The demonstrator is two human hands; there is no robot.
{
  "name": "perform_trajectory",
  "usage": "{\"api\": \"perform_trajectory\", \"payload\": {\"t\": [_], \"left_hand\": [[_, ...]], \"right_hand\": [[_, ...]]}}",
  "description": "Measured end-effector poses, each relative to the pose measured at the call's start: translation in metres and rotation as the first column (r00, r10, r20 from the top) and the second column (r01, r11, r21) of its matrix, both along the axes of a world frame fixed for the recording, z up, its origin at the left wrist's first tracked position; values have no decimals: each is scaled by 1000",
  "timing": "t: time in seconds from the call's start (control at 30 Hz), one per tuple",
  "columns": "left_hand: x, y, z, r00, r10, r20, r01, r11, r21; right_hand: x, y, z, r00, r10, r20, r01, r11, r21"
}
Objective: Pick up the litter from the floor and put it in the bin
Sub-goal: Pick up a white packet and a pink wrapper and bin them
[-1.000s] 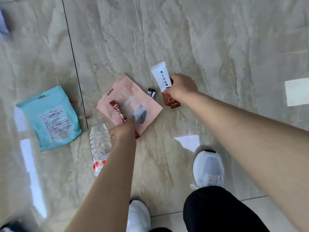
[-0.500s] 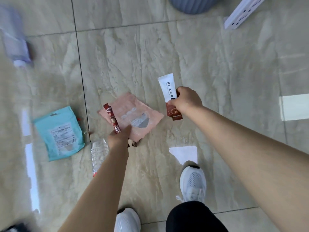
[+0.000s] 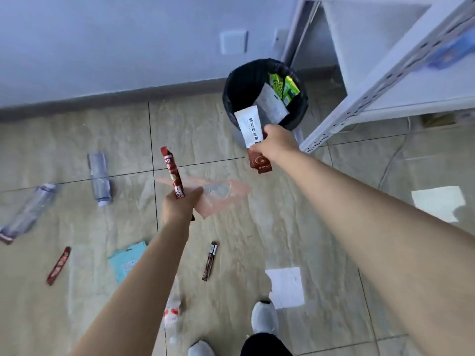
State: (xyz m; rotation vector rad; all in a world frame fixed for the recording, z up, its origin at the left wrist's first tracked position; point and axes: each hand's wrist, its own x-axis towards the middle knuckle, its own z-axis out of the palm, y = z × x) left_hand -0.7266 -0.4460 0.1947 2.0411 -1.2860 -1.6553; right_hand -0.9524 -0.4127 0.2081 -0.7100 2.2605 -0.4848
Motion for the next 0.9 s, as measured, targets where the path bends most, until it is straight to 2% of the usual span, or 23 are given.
{"api": "perform_trajectory", "payload": {"t": [0.1,0.23,0.4,0.53,0.67,0.77,0.9], "left_hand": [[-42,-28,33,996,-84,-35,82,996,-43],[-100,-71,36,983,-140,-116,137,990,-28],[-172,-107,13,935,-247,-255,270,961,57],[-219,-122,-19,911,-330,-247,365,925,108],[-252,-134,-59,944,-287,-165,320,918,233],[-267,-143,-78,979,-153,-132,193,905,380],[-274,-152,-92,985,-149,-84,171,866,471]], "right_hand": [[-42,-29,33,998,-8,-63,7,1000,-13],[-96,-70,37,992,-25,-123,25,1000,-3],[-152,-110,-7,990,-16,-142,28,996,85],[-184,-128,-48,986,-2,-165,25,990,138],[-207,-136,-95,984,35,-175,-4,985,174],[-215,-142,-125,976,95,-197,-47,971,234],[-216,-147,-146,971,125,-203,-72,965,251]]}}
